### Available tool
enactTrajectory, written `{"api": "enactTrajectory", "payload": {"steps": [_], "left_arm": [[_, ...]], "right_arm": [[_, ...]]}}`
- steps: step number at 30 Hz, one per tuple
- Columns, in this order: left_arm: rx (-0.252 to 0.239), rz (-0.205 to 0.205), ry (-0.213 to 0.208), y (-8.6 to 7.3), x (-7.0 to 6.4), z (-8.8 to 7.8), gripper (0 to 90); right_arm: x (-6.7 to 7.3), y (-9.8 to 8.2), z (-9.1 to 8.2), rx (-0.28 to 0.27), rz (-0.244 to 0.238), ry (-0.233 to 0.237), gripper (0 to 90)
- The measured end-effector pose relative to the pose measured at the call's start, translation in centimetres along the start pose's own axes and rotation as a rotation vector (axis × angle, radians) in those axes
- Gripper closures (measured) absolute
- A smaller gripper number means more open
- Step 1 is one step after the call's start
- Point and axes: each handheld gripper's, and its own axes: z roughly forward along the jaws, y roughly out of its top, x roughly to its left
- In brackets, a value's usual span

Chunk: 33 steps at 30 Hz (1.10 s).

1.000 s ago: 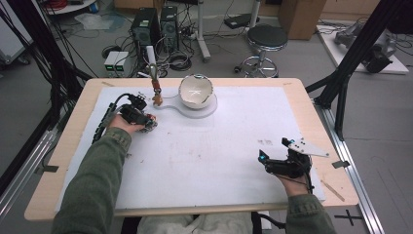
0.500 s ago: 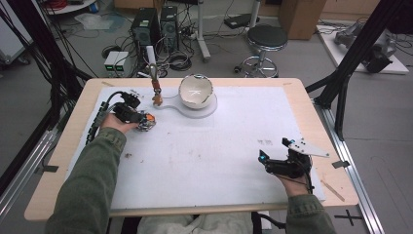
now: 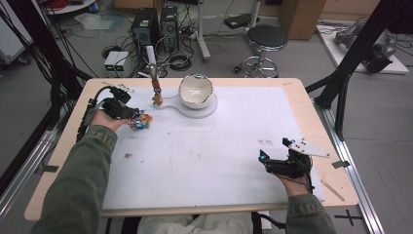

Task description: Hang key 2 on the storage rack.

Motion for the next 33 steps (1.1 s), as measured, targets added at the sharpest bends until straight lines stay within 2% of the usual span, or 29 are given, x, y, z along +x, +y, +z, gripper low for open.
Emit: {"api": "enactTrajectory", "payload": {"steps": [3,9,12,14,19,26,29,33], "left_arm": [[-0.034,-0.035,0.009,0.0,0.7,-1.0,85.6],[-0.046,-0.047,0.028,0.1,1.4,-2.4,85.7],[-0.070,-0.081,0.029,0.1,1.7,-3.2,85.6],[-0.054,-0.074,0.046,0.3,1.8,-3.7,85.6],[-0.076,-0.065,0.072,1.5,1.9,-5.1,85.6],[-0.091,-0.052,0.077,2.6,1.6,-6.7,85.6],[-0.095,-0.061,0.085,2.8,1.8,-7.3,85.6],[-0.112,-0.093,0.086,3.0,2.2,-7.7,85.6]], "right_arm": [[0.0,0.0,0.0,0.000,-0.002,0.000,0.9],[0.0,0.0,0.0,-0.001,0.005,-0.001,0.9],[0.0,0.0,0.0,0.002,0.002,-0.003,0.9],[0.0,0.0,0.0,0.001,0.001,-0.004,0.9],[0.0,0.0,0.0,0.002,0.003,-0.005,0.9],[0.0,0.0,-0.1,0.001,0.006,-0.008,0.9],[0.0,0.0,-0.1,0.002,0.007,-0.007,0.9],[0.0,0.0,-0.1,-0.002,0.003,-0.006,0.9]]}}
